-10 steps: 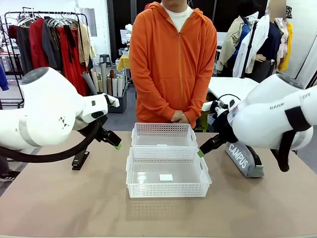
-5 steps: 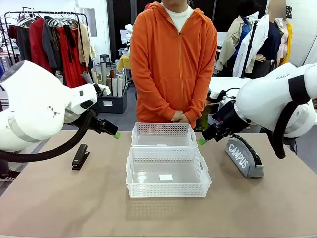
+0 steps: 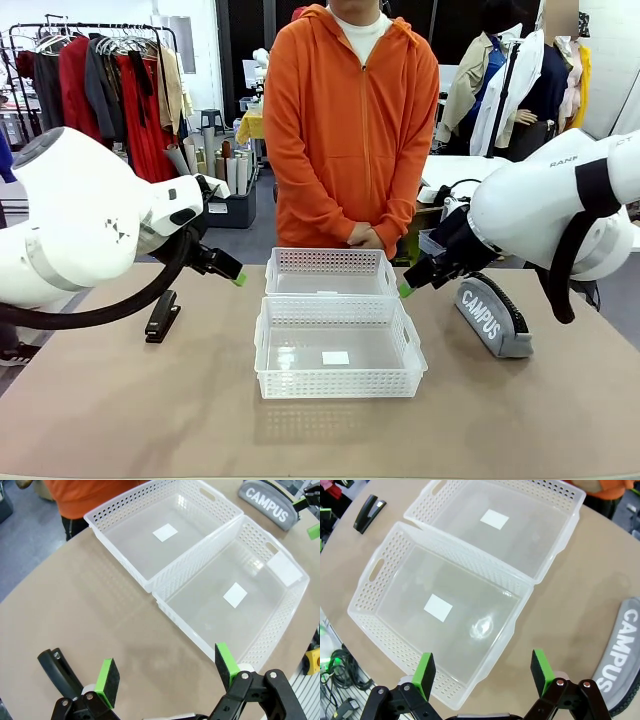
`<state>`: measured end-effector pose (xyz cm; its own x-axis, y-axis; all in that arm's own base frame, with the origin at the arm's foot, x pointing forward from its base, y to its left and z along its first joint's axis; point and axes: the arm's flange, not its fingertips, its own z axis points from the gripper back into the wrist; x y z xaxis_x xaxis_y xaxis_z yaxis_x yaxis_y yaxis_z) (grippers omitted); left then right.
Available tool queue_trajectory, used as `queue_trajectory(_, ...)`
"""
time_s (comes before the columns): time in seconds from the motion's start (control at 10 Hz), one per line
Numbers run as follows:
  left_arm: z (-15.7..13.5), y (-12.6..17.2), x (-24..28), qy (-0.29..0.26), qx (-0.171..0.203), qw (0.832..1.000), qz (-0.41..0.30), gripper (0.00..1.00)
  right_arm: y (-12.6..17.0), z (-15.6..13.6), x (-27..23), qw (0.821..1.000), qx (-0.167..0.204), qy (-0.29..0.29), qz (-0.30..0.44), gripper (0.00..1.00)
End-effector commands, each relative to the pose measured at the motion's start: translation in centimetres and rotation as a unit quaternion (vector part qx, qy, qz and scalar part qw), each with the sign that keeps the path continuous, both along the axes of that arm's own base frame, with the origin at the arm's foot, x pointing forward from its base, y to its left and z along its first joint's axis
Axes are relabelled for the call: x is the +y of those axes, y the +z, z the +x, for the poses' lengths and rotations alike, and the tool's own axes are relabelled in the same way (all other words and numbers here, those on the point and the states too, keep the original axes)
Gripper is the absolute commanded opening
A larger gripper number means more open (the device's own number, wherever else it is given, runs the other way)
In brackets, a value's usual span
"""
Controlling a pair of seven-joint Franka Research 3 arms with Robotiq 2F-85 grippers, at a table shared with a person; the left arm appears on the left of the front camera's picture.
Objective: Distribute items into two baskets.
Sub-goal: Pick up the Pencil pouch that the person points to.
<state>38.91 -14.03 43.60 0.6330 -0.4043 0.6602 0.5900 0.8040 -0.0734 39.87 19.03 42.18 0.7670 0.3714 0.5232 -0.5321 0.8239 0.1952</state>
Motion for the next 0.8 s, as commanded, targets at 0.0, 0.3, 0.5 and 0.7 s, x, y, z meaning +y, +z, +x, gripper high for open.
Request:
queue_trajectory(0.0, 0.0, 0.2, -0.1, 0.005, 0.003, 1.0, 0.002, 1.0, 0.0, 0.0, -0.3, 1.0, 0.003, -0.002, 0.004, 1.0)
queue_trajectory(0.3, 0.0, 0.2, -0.1, 0.005, 0.003, 1.0, 0.002, 1.0, 0.0, 0.0, -0.3, 1.0, 0.003, -0.002, 0.004, 1.0)
queue_trajectory(0.5, 0.7, 0.3, -0.4, -0.012, 0.038, 0.999, 0.012, 1.0, 0.7, 0.7, 0.4, 0.998, 0.029, -0.01, 0.057, 1.0)
queue_trajectory(0.7, 2.2, 0.3, -1.3, -0.028, 0.127, 0.991, 0.042, 1.0, 1.8, 1.9, 0.2, 0.989, 0.073, -0.011, 0.127, 1.0)
